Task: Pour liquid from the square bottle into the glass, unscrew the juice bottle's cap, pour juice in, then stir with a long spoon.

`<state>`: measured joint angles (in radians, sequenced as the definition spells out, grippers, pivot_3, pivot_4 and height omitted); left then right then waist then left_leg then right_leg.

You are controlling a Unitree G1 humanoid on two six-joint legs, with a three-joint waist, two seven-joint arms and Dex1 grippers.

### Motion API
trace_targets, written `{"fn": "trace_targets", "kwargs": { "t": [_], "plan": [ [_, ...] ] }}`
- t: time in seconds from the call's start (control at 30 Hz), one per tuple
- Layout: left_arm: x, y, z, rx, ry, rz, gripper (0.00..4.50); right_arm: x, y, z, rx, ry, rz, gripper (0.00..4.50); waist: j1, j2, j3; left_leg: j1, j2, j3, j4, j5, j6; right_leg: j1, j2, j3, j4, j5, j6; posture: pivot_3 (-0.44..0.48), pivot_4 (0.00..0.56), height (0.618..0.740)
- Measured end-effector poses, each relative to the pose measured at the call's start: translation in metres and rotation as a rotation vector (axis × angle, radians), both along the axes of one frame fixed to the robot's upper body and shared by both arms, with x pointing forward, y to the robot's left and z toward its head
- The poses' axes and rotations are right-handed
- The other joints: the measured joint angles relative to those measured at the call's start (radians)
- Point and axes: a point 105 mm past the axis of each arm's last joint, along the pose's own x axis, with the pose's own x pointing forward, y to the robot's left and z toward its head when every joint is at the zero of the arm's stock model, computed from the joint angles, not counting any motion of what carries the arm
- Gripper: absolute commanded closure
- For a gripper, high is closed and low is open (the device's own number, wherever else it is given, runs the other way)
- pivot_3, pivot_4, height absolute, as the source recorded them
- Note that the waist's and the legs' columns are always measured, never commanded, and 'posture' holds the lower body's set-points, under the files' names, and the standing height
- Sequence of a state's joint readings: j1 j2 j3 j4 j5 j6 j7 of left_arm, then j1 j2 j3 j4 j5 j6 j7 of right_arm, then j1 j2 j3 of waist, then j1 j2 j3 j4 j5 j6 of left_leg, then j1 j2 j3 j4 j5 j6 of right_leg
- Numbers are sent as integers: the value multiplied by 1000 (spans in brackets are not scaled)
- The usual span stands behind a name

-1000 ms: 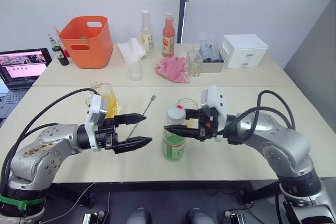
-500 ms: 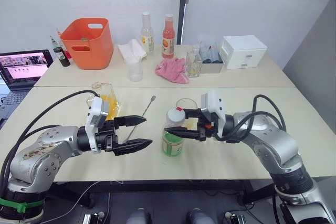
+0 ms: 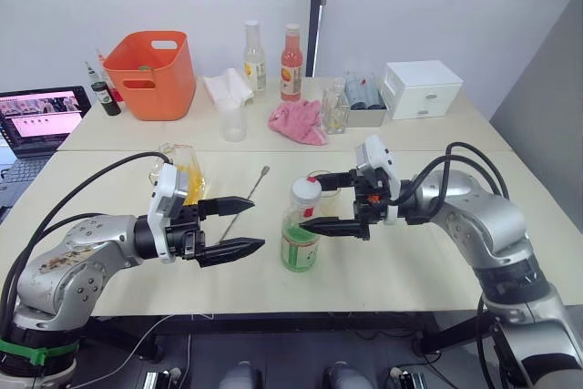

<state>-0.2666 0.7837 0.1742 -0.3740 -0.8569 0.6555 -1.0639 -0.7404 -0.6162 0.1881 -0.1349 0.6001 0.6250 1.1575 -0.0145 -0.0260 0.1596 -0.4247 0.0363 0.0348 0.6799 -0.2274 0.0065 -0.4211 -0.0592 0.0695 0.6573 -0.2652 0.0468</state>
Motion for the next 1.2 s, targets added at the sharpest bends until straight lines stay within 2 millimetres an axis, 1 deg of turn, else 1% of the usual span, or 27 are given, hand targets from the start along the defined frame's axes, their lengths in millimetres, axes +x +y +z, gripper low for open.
{"fn": "trace_targets", "kwargs": {
  "t": [0.07,0.23,0.27,0.3,0.5,0.6,0.73,0.97,1.03,1.13,1.2],
  "plan": [
    [0,0,0,0,0,0,0,3,-1,0,-6,4,21,1009,0,0,0,0,0,0,0,0,0,0,0,0,0,0,0,0,150,715],
    [0,0,0,1,1,6,0,6,3,-4,-5,12,68,2768,0,0,0,0,0,0,0,0,0,0,0,0,0,0,0,0,150,715],
    [0,0,-1,1,2,8,0,5,3,-4,-4,13,72,3070,0,0,0,0,0,0,0,0,0,0,0,0,0,0,0,0,150,715],
    [0,1,-1,1,4,14,0,6,3,-5,-5,11,73,3230,0,0,0,0,0,-1,0,0,0,0,0,0,1,0,0,0,150,715],
    [-3,2,-5,0,13,31,0,3,5,-5,7,3,59,3258,0,0,0,0,0,-3,0,0,0,-1,0,0,2,0,0,0,150,715],
    [-3,3,-3,-1,4,39,0,-5,4,-2,23,3,48,3258,0,0,0,0,0,-5,0,0,0,-1,-1,0,1,0,0,0,150,715],
    [-5,5,-5,1,13,44,0,-17,2,3,51,-1,-21,3258,1,0,0,0,0,-6,0,0,0,-1,-1,0,1,0,0,0,150,715],
    [-6,6,-8,4,11,57,0,-37,3,3,126,30,-368,3258,1,0,0,0,0,-6,0,0,0,-1,-1,0,3,0,0,0,150,715],
    [-5,6,-6,1,4,61,0,-38,3,4,143,32,-466,3258,-1,0,0,0,0,-6,0,1,-1,-1,-1,0,4,0,0,0,150,715],
    [-3,6,-2,-3,-13,67,0,-37,-2,-5,110,25,-636,3258,-1,0,0,0,0,-6,0,1,-1,-1,-1,0,4,0,-1,0,150,715],
    [-1,6,0,-6,-20,69,0,-35,-6,-7,112,15,-722,3259,-1,0,0,0,-1,-6,0,1,-1,-1,-1,0,4,0,-1,0,150,715]
  ]
}}
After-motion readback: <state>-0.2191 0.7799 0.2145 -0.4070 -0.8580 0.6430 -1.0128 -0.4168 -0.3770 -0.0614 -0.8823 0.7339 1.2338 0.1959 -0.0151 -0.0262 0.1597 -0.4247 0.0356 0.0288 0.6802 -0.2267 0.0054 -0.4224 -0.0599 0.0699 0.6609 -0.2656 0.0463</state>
